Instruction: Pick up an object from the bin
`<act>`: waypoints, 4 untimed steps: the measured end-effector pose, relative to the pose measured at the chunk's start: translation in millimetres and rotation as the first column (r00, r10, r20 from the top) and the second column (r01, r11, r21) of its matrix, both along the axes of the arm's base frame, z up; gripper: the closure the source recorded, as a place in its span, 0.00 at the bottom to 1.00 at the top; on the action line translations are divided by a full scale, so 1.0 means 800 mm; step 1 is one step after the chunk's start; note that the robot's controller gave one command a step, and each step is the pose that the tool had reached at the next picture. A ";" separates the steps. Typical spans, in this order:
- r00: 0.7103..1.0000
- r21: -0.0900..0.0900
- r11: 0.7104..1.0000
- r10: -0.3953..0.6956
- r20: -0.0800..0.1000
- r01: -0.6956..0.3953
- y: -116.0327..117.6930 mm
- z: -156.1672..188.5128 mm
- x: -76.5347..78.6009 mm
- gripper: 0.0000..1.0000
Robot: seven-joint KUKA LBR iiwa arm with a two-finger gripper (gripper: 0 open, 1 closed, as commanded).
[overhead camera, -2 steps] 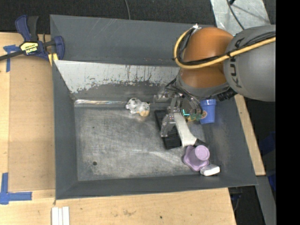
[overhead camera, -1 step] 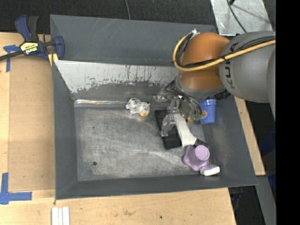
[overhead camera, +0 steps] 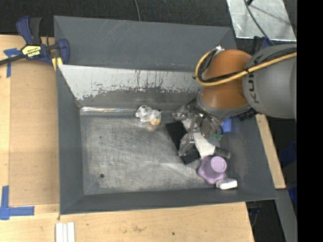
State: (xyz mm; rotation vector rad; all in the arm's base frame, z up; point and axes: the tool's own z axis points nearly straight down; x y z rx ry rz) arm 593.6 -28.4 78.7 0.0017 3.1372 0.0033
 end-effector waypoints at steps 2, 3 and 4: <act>0.997 0.006 0.997 0.072 -0.001 -0.072 -0.054 0.002 0.039 1.00; 0.997 0.006 0.997 0.072 -0.001 -0.072 -0.054 0.002 0.039 1.00; 0.987 0.003 0.987 0.160 -0.005 -0.160 -0.056 0.047 0.031 1.00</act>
Offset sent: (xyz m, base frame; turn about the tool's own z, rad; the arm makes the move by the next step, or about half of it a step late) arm 0.0288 -0.0476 -0.0013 -0.0728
